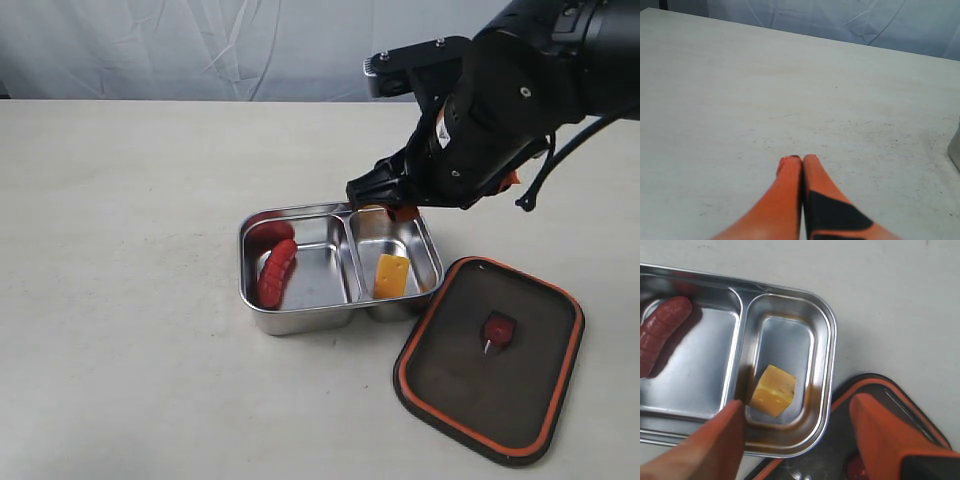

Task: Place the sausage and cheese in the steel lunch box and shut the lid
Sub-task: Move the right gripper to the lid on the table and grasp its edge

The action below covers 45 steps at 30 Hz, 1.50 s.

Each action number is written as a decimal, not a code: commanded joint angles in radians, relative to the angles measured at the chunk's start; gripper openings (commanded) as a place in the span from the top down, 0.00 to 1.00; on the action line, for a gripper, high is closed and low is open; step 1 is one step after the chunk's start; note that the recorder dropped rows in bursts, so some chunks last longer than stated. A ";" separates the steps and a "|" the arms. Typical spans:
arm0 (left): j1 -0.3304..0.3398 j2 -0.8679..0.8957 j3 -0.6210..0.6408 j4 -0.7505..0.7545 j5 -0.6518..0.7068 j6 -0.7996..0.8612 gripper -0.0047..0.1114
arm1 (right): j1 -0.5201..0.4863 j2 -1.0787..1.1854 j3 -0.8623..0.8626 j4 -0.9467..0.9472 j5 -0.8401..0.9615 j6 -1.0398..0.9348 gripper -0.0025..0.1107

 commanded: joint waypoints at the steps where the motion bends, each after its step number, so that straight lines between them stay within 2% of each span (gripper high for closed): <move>1: 0.000 -0.004 0.005 0.002 -0.016 0.001 0.96 | -0.006 -0.009 0.021 0.006 -0.025 -0.008 0.44; 16: 0.000 -0.004 0.005 0.002 -0.016 0.001 0.96 | -0.006 -0.009 0.021 0.030 -0.085 -0.066 0.44; 21: 0.000 -0.004 0.005 0.002 -0.016 0.001 0.96 | -0.006 -0.015 0.021 0.055 -0.034 -0.162 0.44; 27: 0.000 -0.004 0.005 0.002 -0.016 0.001 0.96 | -0.006 -0.105 0.021 0.055 -0.042 -0.162 0.44; 30: 0.000 -0.004 0.005 0.002 -0.016 0.001 0.96 | -0.006 -0.123 0.029 0.065 0.020 -0.162 0.44; 35: 0.000 -0.004 0.005 0.002 -0.016 0.001 0.96 | -0.020 -0.123 0.236 0.078 -0.029 -0.079 0.44; 39: 0.000 -0.004 0.005 0.002 -0.016 0.001 0.96 | -0.077 -0.123 0.354 0.078 -0.053 -0.027 0.44; 45: 0.000 -0.004 0.005 0.002 -0.016 0.001 0.96 | -0.155 -0.123 0.419 0.109 -0.078 -0.005 0.44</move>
